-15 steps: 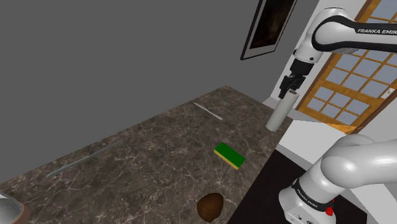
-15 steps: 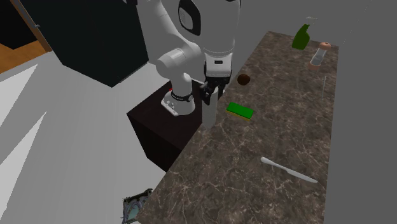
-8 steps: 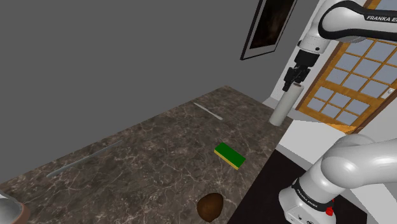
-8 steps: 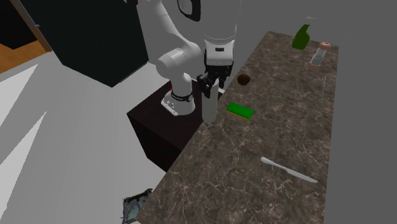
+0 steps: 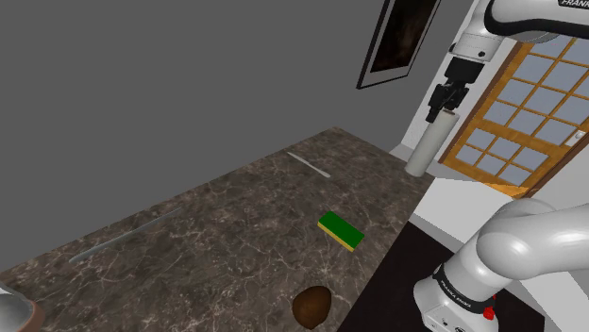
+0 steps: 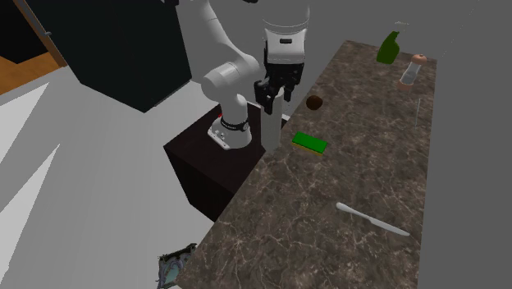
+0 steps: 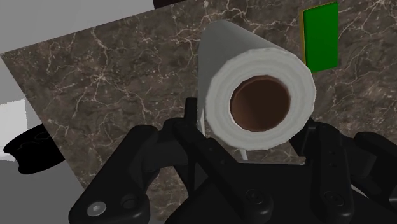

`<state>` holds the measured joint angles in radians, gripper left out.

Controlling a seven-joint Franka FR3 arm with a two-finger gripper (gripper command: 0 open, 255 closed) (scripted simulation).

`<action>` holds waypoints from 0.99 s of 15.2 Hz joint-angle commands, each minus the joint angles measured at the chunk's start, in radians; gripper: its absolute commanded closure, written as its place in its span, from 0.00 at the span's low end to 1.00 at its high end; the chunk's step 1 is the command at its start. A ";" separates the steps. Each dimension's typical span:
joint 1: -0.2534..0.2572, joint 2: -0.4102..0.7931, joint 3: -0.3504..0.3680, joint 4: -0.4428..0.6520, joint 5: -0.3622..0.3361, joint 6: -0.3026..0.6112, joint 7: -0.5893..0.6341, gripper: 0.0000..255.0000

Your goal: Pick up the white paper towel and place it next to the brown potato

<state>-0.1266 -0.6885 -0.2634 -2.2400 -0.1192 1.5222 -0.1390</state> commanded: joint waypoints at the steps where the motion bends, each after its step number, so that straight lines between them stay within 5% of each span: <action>1: 0.001 0.003 0.003 0.029 0.003 -0.027 0.000 1.00; 15: 0.015 0.075 0.014 0.274 0.022 -0.201 -0.005 1.00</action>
<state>-0.1128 -0.6194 -0.2491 -1.9816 -0.0984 1.3322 -0.1426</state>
